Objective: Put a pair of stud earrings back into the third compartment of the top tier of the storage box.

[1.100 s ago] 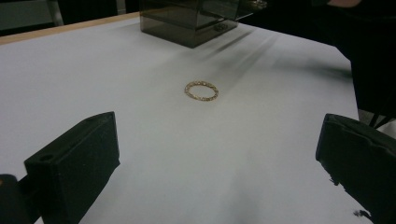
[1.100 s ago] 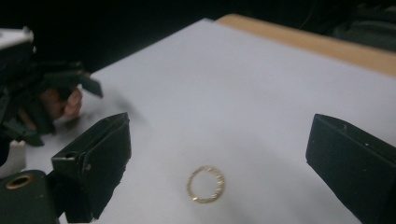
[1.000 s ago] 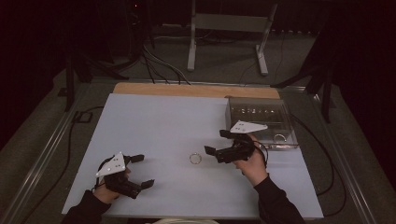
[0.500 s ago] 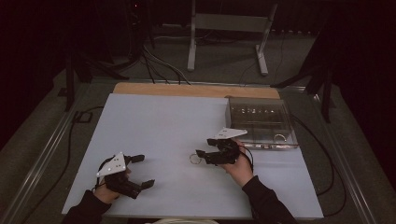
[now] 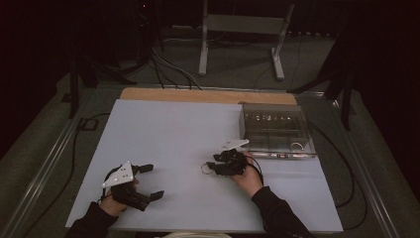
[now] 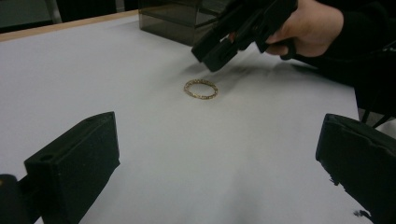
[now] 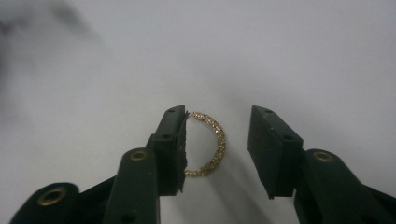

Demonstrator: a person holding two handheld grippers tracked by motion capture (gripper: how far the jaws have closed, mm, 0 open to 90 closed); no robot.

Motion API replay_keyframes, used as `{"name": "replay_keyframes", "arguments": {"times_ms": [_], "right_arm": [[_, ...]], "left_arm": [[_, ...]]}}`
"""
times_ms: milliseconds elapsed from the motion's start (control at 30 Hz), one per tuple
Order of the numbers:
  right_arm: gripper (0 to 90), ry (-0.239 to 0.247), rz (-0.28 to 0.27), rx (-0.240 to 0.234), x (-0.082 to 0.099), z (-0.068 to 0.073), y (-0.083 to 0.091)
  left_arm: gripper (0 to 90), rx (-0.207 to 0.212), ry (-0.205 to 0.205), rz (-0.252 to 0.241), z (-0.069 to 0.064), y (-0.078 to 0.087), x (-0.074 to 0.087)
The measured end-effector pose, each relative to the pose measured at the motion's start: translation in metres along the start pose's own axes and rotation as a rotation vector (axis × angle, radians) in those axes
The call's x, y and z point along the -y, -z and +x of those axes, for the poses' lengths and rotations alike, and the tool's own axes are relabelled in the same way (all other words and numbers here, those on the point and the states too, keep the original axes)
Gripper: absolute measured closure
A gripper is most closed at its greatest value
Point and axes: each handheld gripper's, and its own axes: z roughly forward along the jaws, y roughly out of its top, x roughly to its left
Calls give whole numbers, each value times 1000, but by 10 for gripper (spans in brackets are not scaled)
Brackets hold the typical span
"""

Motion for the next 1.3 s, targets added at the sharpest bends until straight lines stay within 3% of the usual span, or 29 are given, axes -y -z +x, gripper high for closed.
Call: {"name": "replay_keyframes", "arguments": {"times_ms": [233, 433, 867, 1133, 1300], "right_arm": [[674, 29, 61, 40, 0, 2, -14], [747, 37, 78, 54, 0, 1, -17], [858, 110, 107, 105, -3, 11, -22], [864, 78, 99, 84, -3, 9, -19], [864, 74, 70, 80, -7, 10, -8]], "left_arm": [[5, -1, 2, 1, 0, 1, 0], [5, 2, 0, 0, 0, 0, 0], [5, 2, 5, -3, 0, 0, 0], [5, 1, 5, -4, 0, 0, 0], [5, 3, 6, -6, 0, 0, 0]]}}
